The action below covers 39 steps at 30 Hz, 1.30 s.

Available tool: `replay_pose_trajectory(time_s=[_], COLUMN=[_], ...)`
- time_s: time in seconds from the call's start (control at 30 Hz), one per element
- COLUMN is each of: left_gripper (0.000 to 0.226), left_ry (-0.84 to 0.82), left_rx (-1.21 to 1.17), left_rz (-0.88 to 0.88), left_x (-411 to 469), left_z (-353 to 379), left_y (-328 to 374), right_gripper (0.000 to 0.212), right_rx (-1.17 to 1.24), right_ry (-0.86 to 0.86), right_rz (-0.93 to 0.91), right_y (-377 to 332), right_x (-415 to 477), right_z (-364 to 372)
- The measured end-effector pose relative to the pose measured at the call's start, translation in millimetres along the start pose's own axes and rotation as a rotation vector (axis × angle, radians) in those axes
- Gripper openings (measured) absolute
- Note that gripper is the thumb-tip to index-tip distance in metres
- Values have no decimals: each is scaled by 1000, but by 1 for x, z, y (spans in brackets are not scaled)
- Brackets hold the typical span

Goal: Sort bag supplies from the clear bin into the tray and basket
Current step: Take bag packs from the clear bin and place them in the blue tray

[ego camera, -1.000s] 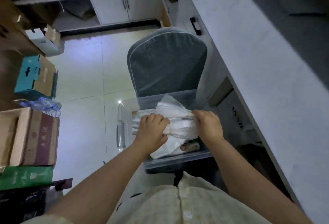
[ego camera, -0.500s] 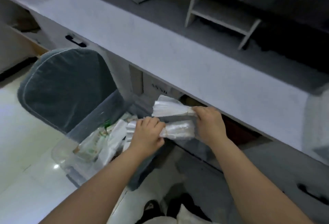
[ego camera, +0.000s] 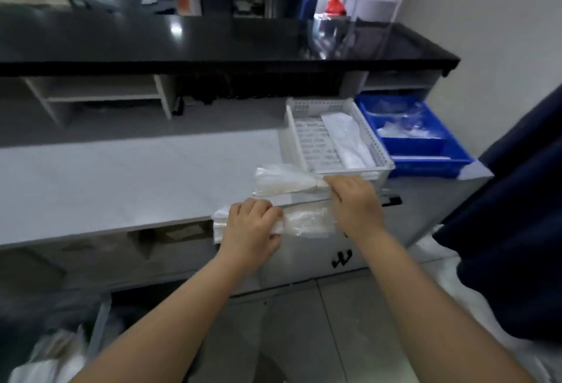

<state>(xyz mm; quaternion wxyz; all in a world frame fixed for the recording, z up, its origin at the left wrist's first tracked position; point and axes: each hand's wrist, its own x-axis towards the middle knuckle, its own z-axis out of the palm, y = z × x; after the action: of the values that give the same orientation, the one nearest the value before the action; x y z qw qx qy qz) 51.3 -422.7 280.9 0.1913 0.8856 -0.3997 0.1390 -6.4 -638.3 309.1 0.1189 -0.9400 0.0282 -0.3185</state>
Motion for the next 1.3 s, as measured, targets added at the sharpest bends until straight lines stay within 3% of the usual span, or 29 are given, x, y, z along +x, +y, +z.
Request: replay_pose_trajectory(time_s=[0.23, 0.5, 0.7, 0.87, 1.03, 1.2, 1.3], left_gripper=[47, 45, 43, 37, 18, 12, 5], left_ry=[7, -35, 1, 110, 145, 245, 298], left_rx=[-22, 29, 24, 43, 53, 40, 98], left_rz=[188, 185, 199, 318, 418, 405, 394], left_x=[105, 199, 272, 330, 405, 471, 496], left_z=[59, 118, 141, 175, 206, 233, 245], left_y=[147, 239, 253, 249, 232, 212, 204], right_gripper=[21, 9, 12, 11, 13, 18, 11], right_rx=[-126, -227, -192, -193, -229, -244, -197], right_ry=[50, 36, 16, -6, -132, -193, -200], right_rz=[189, 301, 276, 238, 222, 195, 243], right_y=[157, 302, 364, 395, 423, 452, 464], right_x=[-21, -14, 36, 89, 151, 200, 217], right_z=[-105, -154, -136, -104, -77, -53, -40])
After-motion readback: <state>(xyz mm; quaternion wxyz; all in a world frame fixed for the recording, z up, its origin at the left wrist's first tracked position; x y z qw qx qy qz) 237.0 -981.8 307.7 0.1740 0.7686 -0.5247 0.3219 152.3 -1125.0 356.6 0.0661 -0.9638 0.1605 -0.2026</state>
